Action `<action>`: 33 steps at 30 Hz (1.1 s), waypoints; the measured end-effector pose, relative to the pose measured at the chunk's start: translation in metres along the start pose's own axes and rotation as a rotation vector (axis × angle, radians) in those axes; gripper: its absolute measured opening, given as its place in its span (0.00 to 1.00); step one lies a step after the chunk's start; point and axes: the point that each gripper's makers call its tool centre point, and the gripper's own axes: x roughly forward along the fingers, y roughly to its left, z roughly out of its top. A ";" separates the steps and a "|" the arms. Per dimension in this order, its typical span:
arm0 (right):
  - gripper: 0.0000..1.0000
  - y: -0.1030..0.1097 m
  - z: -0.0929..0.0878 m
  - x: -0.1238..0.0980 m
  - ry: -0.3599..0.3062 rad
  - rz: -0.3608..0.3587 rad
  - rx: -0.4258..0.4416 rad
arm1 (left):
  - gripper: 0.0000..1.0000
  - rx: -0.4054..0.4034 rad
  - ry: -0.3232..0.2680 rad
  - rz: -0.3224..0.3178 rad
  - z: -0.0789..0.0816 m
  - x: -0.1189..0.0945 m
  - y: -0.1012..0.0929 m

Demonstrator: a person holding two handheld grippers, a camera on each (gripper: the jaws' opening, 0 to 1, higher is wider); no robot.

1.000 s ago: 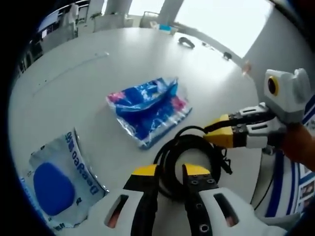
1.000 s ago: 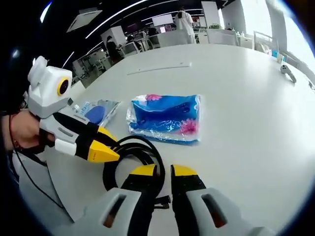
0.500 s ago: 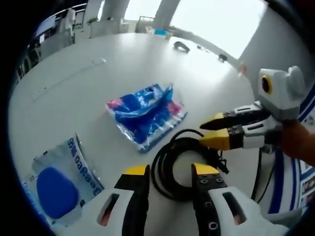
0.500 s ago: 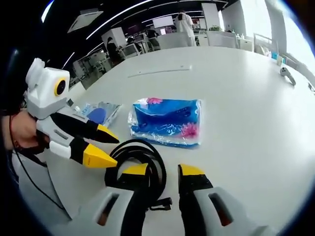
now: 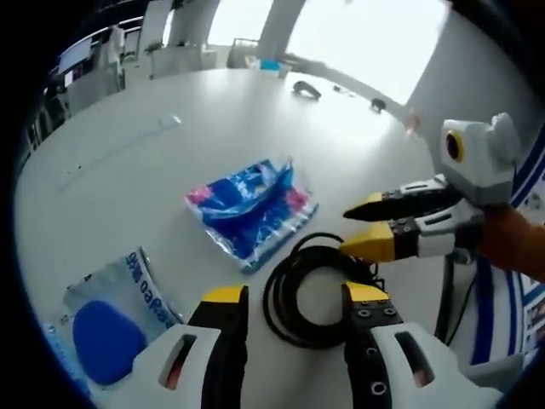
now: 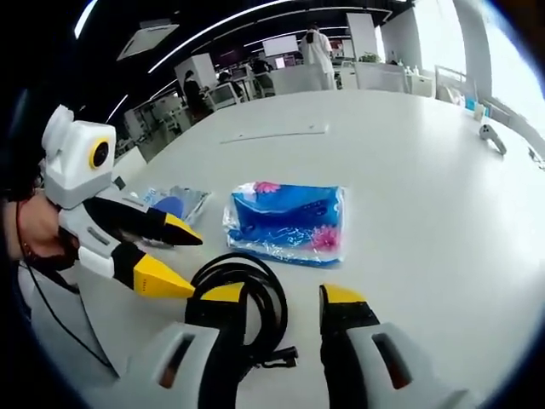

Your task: Arrange the tabletop items into an orderly group along one side of the table until the central work area is clear of visible clutter.

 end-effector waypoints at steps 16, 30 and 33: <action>0.33 0.010 0.018 -0.006 -0.047 -0.001 -0.014 | 0.48 0.021 -0.051 0.013 0.012 -0.023 0.007; 0.34 0.023 0.031 -0.009 -0.066 0.005 -0.036 | 0.48 0.024 -0.089 0.034 0.018 -0.045 0.016; 0.34 0.026 0.034 -0.009 -0.071 0.008 -0.041 | 0.49 0.024 -0.094 0.038 0.018 -0.048 0.018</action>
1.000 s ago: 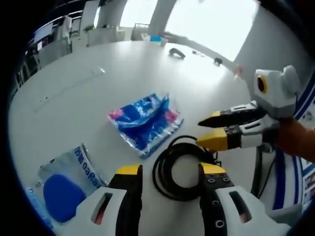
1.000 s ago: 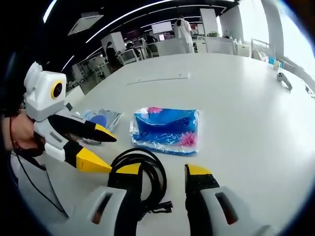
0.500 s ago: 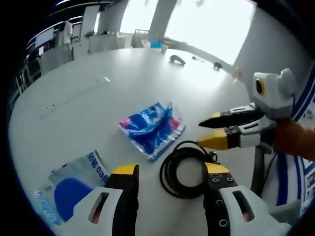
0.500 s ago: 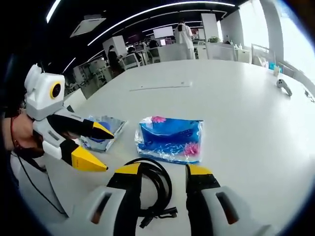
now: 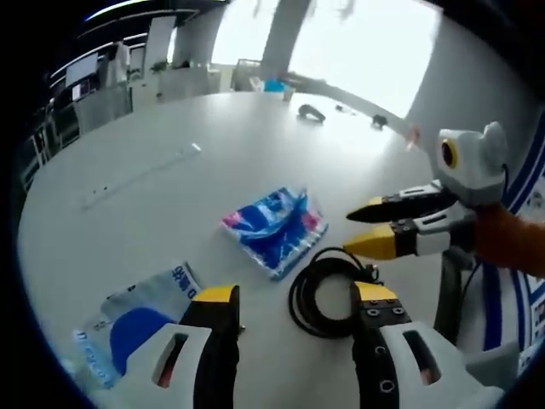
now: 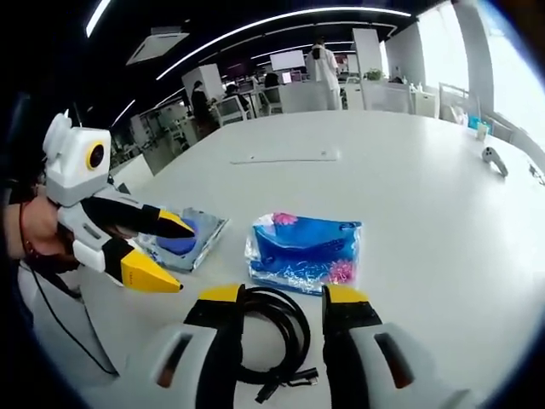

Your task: Arrange the tabletop items into an orderly group along one side of the table until the central work area is clear of visible clutter.

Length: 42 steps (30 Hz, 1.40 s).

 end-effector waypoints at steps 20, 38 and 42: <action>0.32 0.042 0.017 0.017 -0.017 0.053 -0.038 | 0.48 -0.019 -0.035 0.063 -0.002 -0.038 0.035; 0.31 0.085 0.020 0.040 0.006 0.100 -0.063 | 0.48 -0.037 -0.046 0.133 -0.014 -0.076 0.085; 0.31 0.093 0.021 0.044 0.006 0.106 -0.067 | 0.48 -0.040 -0.046 0.151 -0.016 -0.085 0.099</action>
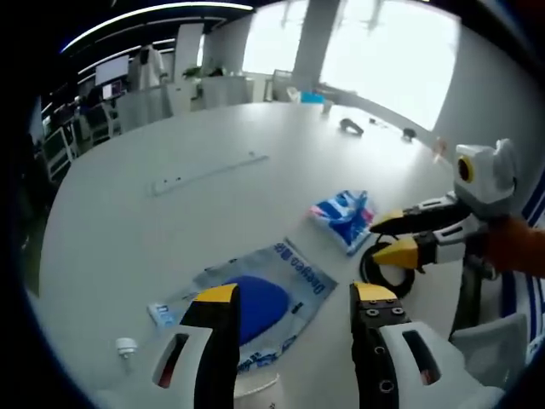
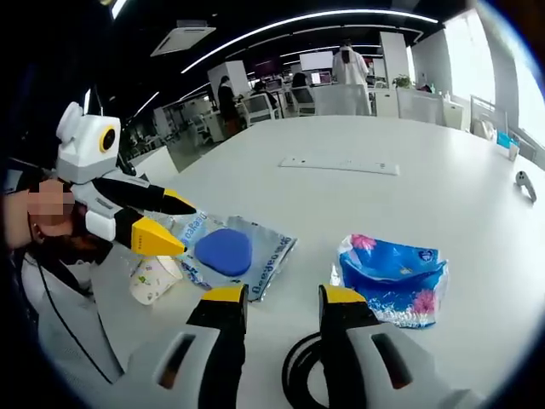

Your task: Arrange the tabletop items into an orderly group along one side of the table until the central work area is clear of visible clutter.

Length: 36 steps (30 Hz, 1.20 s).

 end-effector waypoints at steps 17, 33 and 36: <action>0.30 0.023 -0.007 0.023 0.028 0.002 0.011 | 0.47 0.012 0.023 0.041 -0.011 -0.016 0.050; 0.31 0.028 -0.016 0.039 0.051 -0.028 0.062 | 0.47 -0.003 0.079 0.075 -0.027 -0.016 0.105; 0.31 0.027 -0.017 0.040 0.056 -0.041 0.073 | 0.47 -0.004 0.093 0.083 -0.028 -0.013 0.114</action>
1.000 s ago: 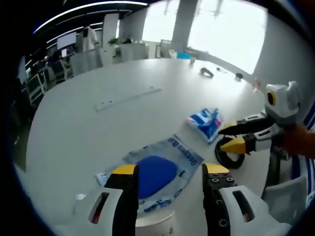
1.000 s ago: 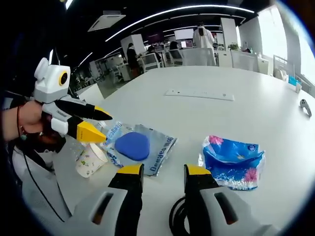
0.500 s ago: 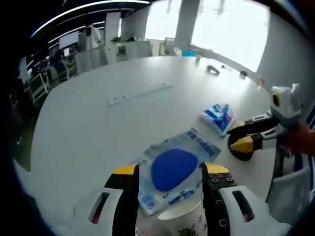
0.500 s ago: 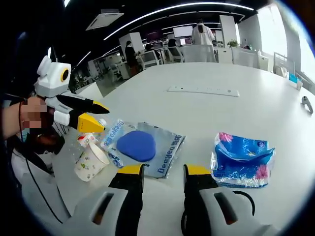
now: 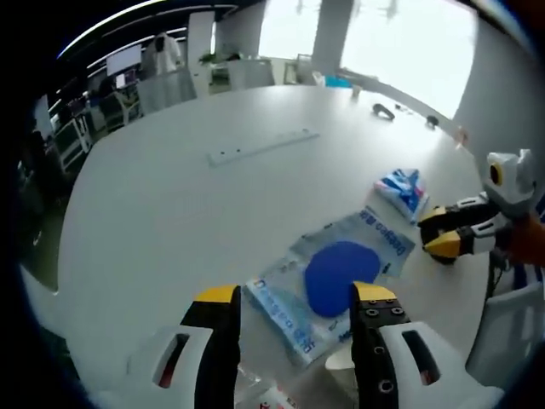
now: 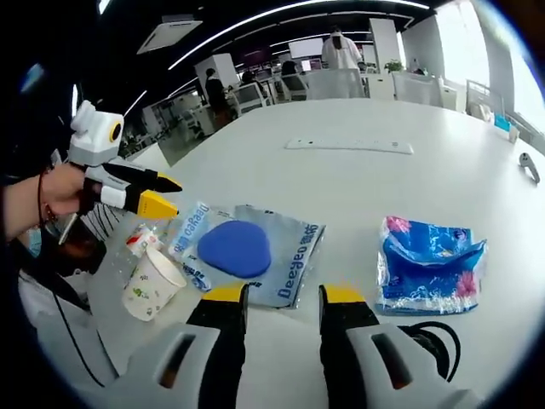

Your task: Arrange the tabletop items into an orderly group along one side of the table until the central work area is clear of visible clutter.

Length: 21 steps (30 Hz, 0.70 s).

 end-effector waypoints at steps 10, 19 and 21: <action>0.36 -0.006 -0.007 0.004 0.016 -0.037 0.077 | 0.50 -0.016 0.077 -0.017 -0.008 0.018 0.014; 0.38 -0.008 -0.014 0.007 0.034 -0.052 0.163 | 0.46 -0.042 0.141 -0.043 -0.012 0.024 0.018; 0.39 -0.008 -0.015 0.008 0.033 -0.060 0.194 | 0.46 -0.056 0.154 -0.059 -0.014 0.025 0.017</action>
